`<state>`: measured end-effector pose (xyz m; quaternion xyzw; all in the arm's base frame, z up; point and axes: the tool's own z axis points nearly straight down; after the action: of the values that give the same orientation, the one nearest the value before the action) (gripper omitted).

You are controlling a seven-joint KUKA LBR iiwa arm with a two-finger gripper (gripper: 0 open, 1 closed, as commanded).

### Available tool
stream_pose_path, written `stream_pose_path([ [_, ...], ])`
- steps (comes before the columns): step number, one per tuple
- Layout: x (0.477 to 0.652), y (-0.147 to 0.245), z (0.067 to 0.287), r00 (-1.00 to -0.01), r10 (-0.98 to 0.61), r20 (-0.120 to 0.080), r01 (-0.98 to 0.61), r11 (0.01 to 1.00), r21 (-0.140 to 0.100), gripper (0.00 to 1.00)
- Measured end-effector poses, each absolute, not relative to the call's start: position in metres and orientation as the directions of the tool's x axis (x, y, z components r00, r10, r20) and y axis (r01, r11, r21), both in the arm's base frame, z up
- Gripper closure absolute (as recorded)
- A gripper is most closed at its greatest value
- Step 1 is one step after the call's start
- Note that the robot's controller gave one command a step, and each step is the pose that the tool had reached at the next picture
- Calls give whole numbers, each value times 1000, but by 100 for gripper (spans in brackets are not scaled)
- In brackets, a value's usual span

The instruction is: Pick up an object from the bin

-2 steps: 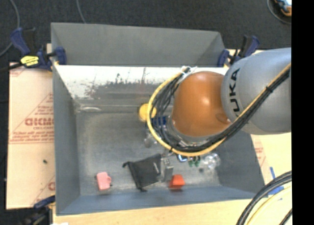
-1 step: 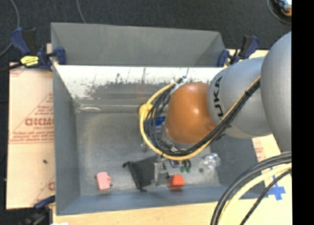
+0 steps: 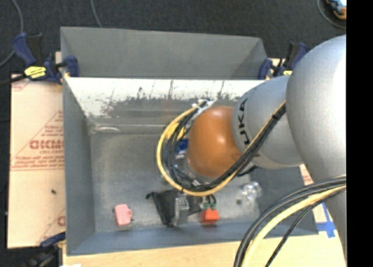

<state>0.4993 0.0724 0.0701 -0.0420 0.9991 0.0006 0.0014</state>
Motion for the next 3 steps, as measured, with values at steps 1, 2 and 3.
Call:
stream_pose_path([
  [1,506,79,71,-985,-175,-7,-175,985,-1,100],
  [2,506,80,71,-983,-186,-8,-186,983,0,100],
  [3,506,80,72,-982,-187,-9,-187,982,0,100],
])
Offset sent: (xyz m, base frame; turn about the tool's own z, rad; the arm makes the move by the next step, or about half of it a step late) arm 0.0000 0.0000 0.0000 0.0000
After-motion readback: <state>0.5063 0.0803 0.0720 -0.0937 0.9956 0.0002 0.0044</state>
